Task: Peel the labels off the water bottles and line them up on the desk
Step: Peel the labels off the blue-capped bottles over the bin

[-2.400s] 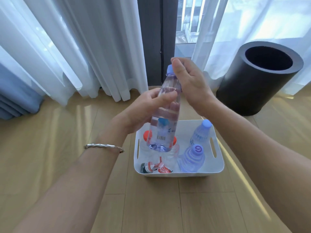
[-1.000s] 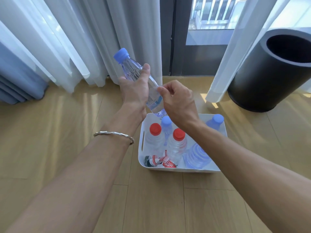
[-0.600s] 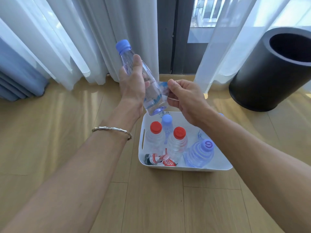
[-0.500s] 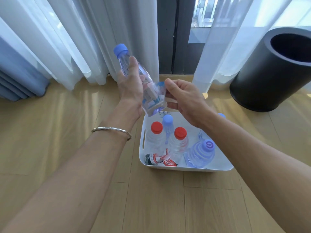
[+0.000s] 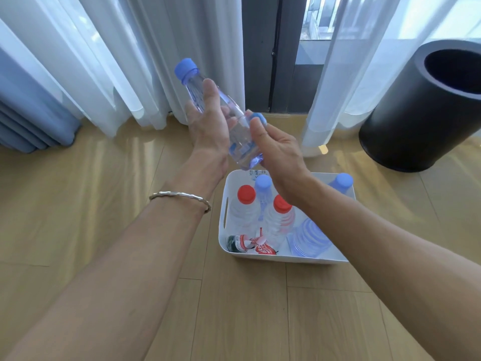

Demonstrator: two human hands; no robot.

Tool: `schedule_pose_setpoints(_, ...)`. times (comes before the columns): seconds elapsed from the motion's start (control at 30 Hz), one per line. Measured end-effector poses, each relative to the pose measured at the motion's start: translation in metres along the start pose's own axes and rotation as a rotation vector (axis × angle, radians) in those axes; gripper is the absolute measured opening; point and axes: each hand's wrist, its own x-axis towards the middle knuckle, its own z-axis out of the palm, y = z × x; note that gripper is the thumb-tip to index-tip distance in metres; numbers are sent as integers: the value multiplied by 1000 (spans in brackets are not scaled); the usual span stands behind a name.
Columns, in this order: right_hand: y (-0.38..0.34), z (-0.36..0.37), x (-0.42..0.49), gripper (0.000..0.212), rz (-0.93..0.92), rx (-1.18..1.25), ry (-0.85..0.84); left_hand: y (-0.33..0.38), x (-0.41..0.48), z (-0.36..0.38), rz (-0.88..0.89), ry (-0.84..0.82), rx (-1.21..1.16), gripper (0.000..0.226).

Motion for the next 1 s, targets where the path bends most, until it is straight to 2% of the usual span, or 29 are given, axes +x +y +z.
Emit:
schedule_pose_setpoints(0.1, -8, -3, 4, 22, 68, 111, 32, 2, 1, 1, -9, -13, -38, 36)
schedule_pose_setpoints(0.23, -15, -17, 6, 29, 138, 204, -49, 4, 6, -3, 35, -65, -3, 48)
schedule_pose_setpoints(0.33, -14, -23, 7, 33, 198, 292, -82, 2, 8, -8, -28, -129, -59, 56)
schedule_pose_setpoints(0.43, -12, -24, 8, 36, 247, 369, -97, 1, 8, -13, -101, -177, -158, 55)
schedule_pose_setpoints(0.5, -12, -24, 9, 35, 239, 354, -87, 0, 7, -16, -125, -185, -165, 57)
schedule_pose_setpoints(0.6, -13, -22, 8, 34, 196, 261, -61, -6, 8, -17, -82, -169, -82, 62)
schedule_pose_setpoints(0.67, -14, -21, 7, 32, 141, 166, -21, -10, 5, -17, -12, -141, 66, 51)
schedule_pose_setpoints(0.73, -17, -19, 8, 28, 12, 0, 18, -13, 0, -18, -24, -164, 184, 49)
schedule_pose_setpoints(0.83, -22, -18, 9, 32, -228, -260, 57, -15, -9, -18, -102, -224, 238, 49)
schedule_pose_setpoints(0.9, -26, -17, 6, 36, -343, -386, 24, -12, -10, -16, -147, -205, 233, 54)
schedule_pose_setpoints(1.0, -29, -15, 5, 35, -387, -425, -19, -9, -9, -11, -162, -125, 147, 66)
